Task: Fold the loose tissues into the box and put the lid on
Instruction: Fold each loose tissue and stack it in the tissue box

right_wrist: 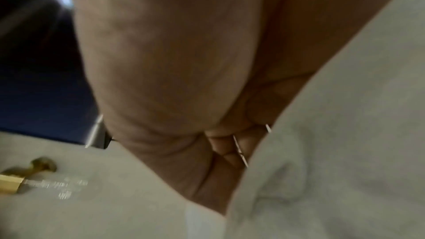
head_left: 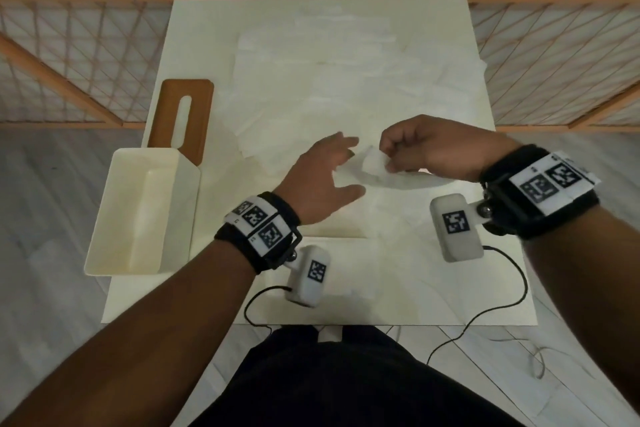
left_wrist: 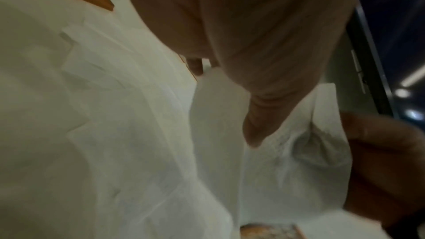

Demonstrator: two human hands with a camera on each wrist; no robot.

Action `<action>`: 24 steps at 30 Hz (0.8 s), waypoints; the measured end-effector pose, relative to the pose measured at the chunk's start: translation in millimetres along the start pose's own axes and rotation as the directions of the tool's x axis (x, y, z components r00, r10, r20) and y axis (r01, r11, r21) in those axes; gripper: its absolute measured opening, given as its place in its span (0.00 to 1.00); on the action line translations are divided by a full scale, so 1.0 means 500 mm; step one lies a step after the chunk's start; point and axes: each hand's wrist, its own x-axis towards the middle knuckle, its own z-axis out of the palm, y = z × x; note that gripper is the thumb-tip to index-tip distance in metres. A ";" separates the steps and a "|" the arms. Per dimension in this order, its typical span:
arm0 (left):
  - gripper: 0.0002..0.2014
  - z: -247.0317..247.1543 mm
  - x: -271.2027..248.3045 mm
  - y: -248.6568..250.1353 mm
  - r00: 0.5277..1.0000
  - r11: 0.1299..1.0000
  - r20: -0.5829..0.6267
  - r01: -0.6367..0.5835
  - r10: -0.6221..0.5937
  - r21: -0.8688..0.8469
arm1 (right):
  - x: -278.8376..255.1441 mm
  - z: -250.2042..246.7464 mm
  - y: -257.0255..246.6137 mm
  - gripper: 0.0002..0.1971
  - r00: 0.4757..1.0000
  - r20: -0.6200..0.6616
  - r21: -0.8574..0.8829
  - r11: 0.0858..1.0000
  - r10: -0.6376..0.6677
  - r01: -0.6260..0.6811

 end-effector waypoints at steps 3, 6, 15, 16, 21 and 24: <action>0.11 -0.031 -0.005 0.001 0.996 0.983 -0.017 0.087 -0.091 -0.163 | -0.005 0.004 0.022 0.06 0.993 -0.114 0.270 0.963 0.017 0.014; 0.05 -0.064 -0.025 -0.011 0.973 0.881 -0.053 0.178 -0.223 -0.439 | -0.017 0.023 0.066 0.25 0.981 -0.168 0.585 0.810 0.093 0.023; 0.21 -0.064 -0.067 -0.079 0.856 0.581 -0.111 0.242 -0.505 -0.777 | -0.001 0.138 0.096 0.48 0.964 -0.255 0.903 0.376 0.079 0.208; 0.28 -0.060 -0.072 -0.088 0.843 0.579 -0.123 0.247 -0.524 -0.777 | -0.001 0.143 0.090 0.47 0.954 -0.284 0.902 0.362 0.093 0.233; 0.32 -0.053 -0.100 -0.096 0.833 0.639 -0.232 0.176 -0.502 -0.749 | -0.008 0.146 0.065 0.53 0.944 -0.327 0.834 0.484 0.050 0.264; 0.18 -0.059 -0.109 -0.084 0.858 0.717 -0.272 0.148 -0.435 -0.681 | -0.009 0.152 0.063 0.44 0.930 -0.368 0.674 0.696 0.024 0.249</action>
